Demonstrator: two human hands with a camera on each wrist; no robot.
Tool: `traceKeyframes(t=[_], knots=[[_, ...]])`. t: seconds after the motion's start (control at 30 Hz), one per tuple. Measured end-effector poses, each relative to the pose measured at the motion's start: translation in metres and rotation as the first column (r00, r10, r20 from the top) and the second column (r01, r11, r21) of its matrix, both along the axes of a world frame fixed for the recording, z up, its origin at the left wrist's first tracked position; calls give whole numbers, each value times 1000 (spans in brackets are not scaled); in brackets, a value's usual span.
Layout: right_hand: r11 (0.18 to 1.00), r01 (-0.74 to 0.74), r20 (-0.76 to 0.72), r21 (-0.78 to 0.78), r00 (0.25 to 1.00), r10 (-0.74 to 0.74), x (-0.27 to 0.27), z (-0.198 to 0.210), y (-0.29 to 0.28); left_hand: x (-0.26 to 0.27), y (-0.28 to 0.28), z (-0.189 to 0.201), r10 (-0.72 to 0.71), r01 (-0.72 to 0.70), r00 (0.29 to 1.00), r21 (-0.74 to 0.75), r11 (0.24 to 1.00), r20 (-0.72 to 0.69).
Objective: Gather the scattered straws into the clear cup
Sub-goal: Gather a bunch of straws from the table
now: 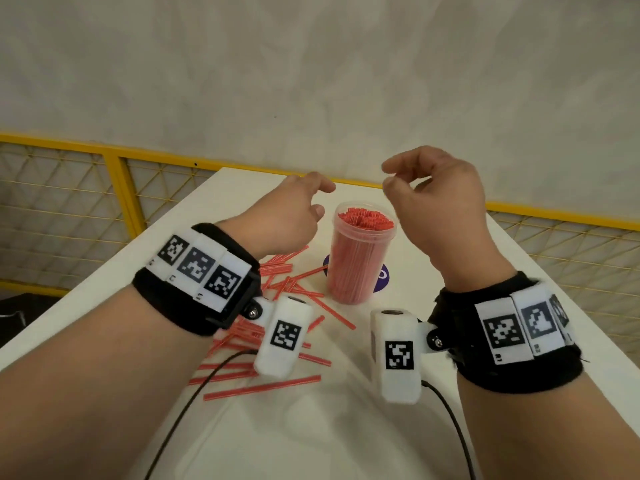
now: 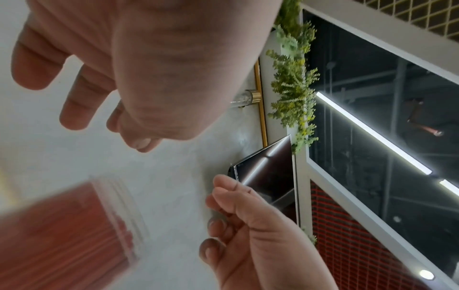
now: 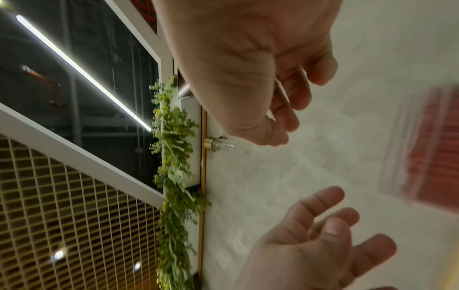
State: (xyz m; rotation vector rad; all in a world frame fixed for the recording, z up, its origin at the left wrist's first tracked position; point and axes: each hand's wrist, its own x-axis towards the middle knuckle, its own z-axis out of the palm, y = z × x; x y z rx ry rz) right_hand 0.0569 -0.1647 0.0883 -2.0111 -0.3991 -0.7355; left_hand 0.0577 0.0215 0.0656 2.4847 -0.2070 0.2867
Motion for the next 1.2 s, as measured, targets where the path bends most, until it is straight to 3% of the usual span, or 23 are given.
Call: traceKeyframes(t=[0.13,0.23,0.33,0.43,0.53,0.67,1.03,1.2], knots=[[963,-137,-150,-232,983,103,-21,-13,16,-16,22,-14,-21,30,997,117,993,-76],[880,-256,-288,-399,947,144,-32,-30,32,-29,42,-37,-25,44,991,134,990,-134],[739,-361,-416,-568,901,121,-38,-47,52,-33,66,-55,65,-38,982,155,987,-176],[540,-435,-514,-721,858,4,-38,-61,70,-31,89,-60,199,-119,935,268,956,-294],[388,-512,-580,-767,811,-78,-39,-69,84,-33,106,-56,240,-59,873,396,917,-425],[265,-541,-589,-798,794,-152,-34,-70,94,-39,111,-50,244,82,798,500,862,-552],[190,-601,-620,-777,782,-65,-46,-69,90,-56,92,-54,54,332,798,512,792,-601],[329,-498,-555,-802,825,-105,-29,-60,89,-63,90,-48,-14,308,832,441,843,-555]])
